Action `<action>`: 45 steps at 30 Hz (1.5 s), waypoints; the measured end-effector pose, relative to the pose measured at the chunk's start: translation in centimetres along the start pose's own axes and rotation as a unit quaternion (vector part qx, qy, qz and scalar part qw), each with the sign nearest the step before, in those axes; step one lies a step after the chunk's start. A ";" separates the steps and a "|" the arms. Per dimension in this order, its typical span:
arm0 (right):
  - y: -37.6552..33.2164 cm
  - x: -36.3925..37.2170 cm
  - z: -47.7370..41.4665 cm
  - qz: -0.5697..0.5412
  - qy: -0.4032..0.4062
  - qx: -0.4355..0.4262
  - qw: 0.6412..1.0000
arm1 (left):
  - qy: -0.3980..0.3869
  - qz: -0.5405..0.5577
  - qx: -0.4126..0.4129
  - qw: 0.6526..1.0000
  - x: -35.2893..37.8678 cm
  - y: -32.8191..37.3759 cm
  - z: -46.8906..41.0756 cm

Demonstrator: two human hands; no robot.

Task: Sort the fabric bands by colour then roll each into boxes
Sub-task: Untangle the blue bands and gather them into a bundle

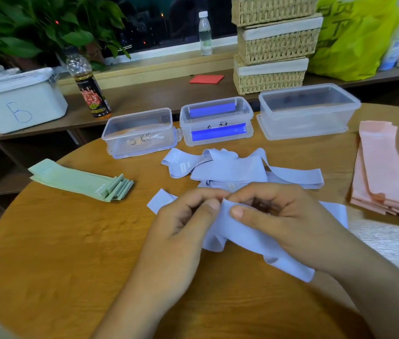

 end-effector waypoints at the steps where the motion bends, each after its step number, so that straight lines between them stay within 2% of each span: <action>1: 0.0 0.0 -0.1 -0.014 0.012 -0.003 1.000 | 0.007 0.015 0.004 1.000 -0.2 0.2 0.0; 6: 0.0 0.5 -0.3 -0.045 0.056 -0.005 0.997 | 0.035 0.018 0.035 0.999 -0.7 0.8 0.2; 8: 0.2 0.6 -0.5 -0.031 0.036 0.010 0.999 | 0.078 0.004 0.072 0.994 -2.2 2.0 0.2; 10: 0.5 0.8 -0.5 -0.005 -0.016 0.039 0.999 | 0.151 0.012 0.094 0.984 -5.1 3.0 0.1; 12: 0.2 1.0 -0.4 0.000 -0.063 0.047 0.997 | 0.210 0.058 0.094 0.972 -8.1 3.0 -0.1; 14: -0.4 0.7 -0.4 0.055 -0.065 0.038 0.996 | 0.244 0.090 0.084 0.962 -9.8 2.5 -0.2; 18: -0.9 -0.4 -0.7 0.266 0.010 0.020 0.964 | 0.234 0.038 0.088 0.968 -9.6 2.9 0.2; 22: -1.4 -1.2 -1.0 0.225 0.063 -0.020 0.972 | 0.254 0.019 0.087 0.963 -10.3 2.8 0.3; 27: 2.0 -0.7 -1.1 0.271 -0.010 0.014 0.962 | 0.247 0.013 0.076 0.966 -11.0 2.3 -0.1; 30: 3.1 0.1 -1.3 0.306 -0.008 0.000 0.952 | 0.231 0.019 0.075 0.970 -11.0 2.3 -0.3; 34: 4.3 0.7 -2.0 0.320 -0.015 0.012 0.947 | 0.222 0.074 0.071 0.970 -11.3 2.5 -0.3; 37: 4.6 2.5 -2.4 0.366 -0.028 -0.006 0.930 | 0.230 0.140 0.052 0.962 -11.9 2.1 -0.1; 39: 3.9 3.2 -2.6 0.326 -0.008 -0.041 0.944 | 0.232 0.159 0.041 0.959 -12.2 1.7 -0.1; 41: 3.1 2.4 -2.7 0.225 0.030 -0.042 0.973 | 0.251 0.164 0.037 0.953 -13.2 1.3 0.1; 43: 2.5 1.0 -2.7 0.162 0.066 -0.024 0.984 | 0.294 0.173 0.036 0.939 -15.1 0.8 0.5; 45: 2.2 -0.1 -2.5 0.125 0.066 -0.008 0.990 | 0.350 0.185 0.030 0.918 -17.8 -0.3 1.0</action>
Point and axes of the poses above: each hand's wrist, its own z-axis away from the middle knuckle, its own x-axis out of the palm, y = z × x, the point moved 10 cm from there along -z, towards the middle knuckle, and after that the axes turned 4 degrees about x, right-handed, at the moved point
